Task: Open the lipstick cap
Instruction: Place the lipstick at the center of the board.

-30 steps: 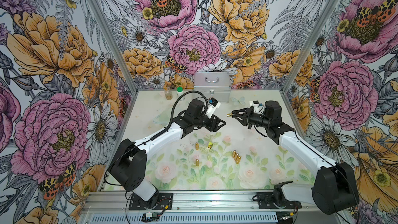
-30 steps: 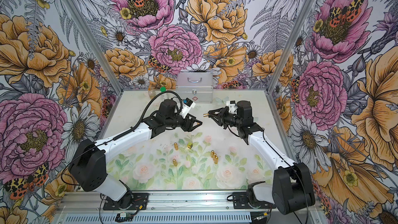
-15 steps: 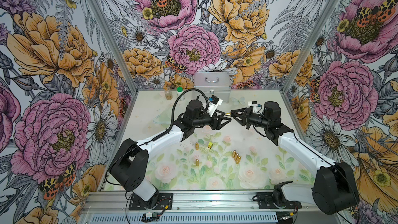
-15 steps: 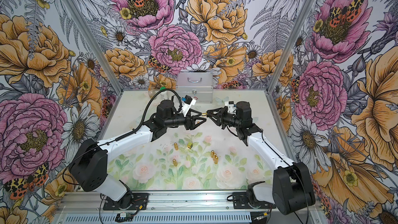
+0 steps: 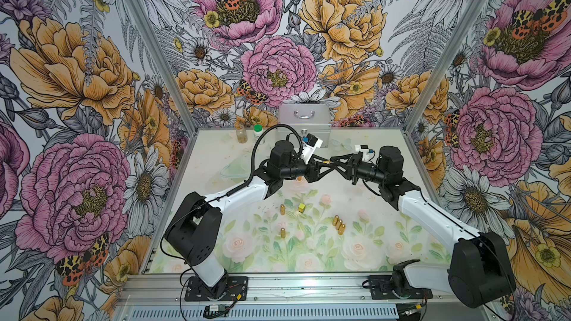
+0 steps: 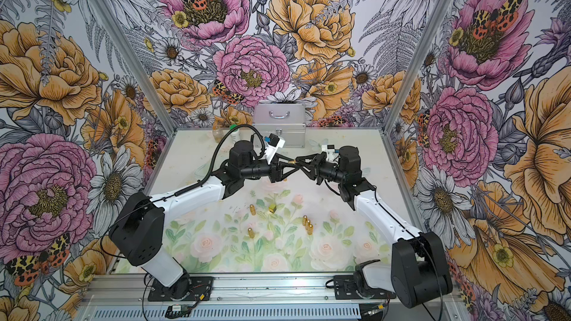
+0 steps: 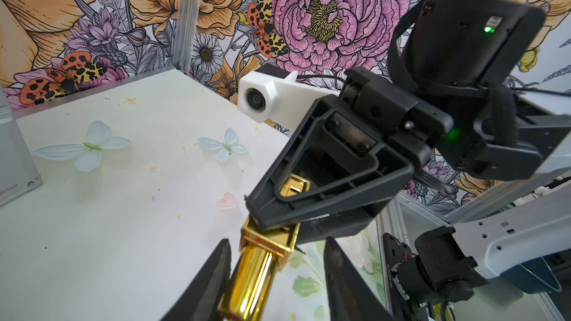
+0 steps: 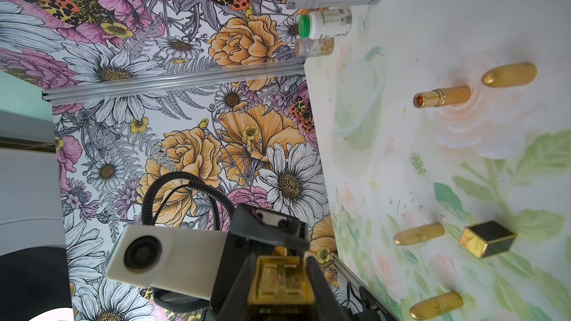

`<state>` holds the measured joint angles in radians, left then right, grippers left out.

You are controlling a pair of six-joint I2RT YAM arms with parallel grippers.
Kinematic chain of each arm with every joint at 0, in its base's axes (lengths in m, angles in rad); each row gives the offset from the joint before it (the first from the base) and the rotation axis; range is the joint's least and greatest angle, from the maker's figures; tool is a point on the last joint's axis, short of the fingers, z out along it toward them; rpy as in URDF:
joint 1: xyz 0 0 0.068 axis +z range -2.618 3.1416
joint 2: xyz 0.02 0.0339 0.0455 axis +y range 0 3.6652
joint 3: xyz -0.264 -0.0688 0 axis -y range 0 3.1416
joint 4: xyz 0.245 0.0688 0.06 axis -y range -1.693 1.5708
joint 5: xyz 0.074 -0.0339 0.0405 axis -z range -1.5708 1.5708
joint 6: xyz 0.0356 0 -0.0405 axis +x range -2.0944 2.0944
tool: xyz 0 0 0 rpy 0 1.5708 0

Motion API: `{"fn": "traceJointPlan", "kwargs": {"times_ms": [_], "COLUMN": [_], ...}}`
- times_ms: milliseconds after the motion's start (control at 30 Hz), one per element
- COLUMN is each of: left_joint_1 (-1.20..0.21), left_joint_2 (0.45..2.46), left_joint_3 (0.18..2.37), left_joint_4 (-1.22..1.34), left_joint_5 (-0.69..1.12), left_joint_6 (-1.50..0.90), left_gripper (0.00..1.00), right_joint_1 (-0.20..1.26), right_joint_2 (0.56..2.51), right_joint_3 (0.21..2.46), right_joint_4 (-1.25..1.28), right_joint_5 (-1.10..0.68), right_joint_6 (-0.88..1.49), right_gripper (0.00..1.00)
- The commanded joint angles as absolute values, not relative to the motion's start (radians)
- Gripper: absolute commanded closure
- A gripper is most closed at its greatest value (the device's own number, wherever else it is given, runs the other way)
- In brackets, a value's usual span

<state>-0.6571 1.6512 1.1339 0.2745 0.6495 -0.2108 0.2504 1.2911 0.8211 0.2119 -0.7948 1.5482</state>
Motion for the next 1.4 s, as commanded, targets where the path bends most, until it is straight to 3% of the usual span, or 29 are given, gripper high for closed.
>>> {"fn": "traceJointPlan", "kwargs": {"times_ms": [0,367,1000,1233,1367], "left_joint_1": [-0.662,-0.664,-0.662,-0.65,-0.63], "left_joint_2": [1.666,1.7,1.659,1.579,1.518], "left_joint_3": [1.164,1.186,1.164,1.122,1.116], "left_joint_4": [0.315,0.323,0.322,0.257,0.125], "left_joint_5": [0.681,0.704,0.662,0.562,0.462], "left_joint_6": [-0.218,-0.224,-0.252,-0.282,-0.283], "left_gripper": [0.53,0.62,0.89,0.93,0.97], "right_joint_1": [0.258,0.258,0.259,0.258,0.259], "right_joint_2": [1.271,1.272,1.278,1.283,1.268], "right_joint_3": [0.808,0.797,0.802,0.823,0.875], "right_joint_4": [0.256,0.285,0.29,0.27,0.13], "right_joint_5": [-0.806,-0.806,-0.798,-0.788,-0.756], "right_joint_6": [1.562,1.584,1.576,1.551,1.452], "right_gripper": [0.77,0.78,0.76,0.66,0.57]}}
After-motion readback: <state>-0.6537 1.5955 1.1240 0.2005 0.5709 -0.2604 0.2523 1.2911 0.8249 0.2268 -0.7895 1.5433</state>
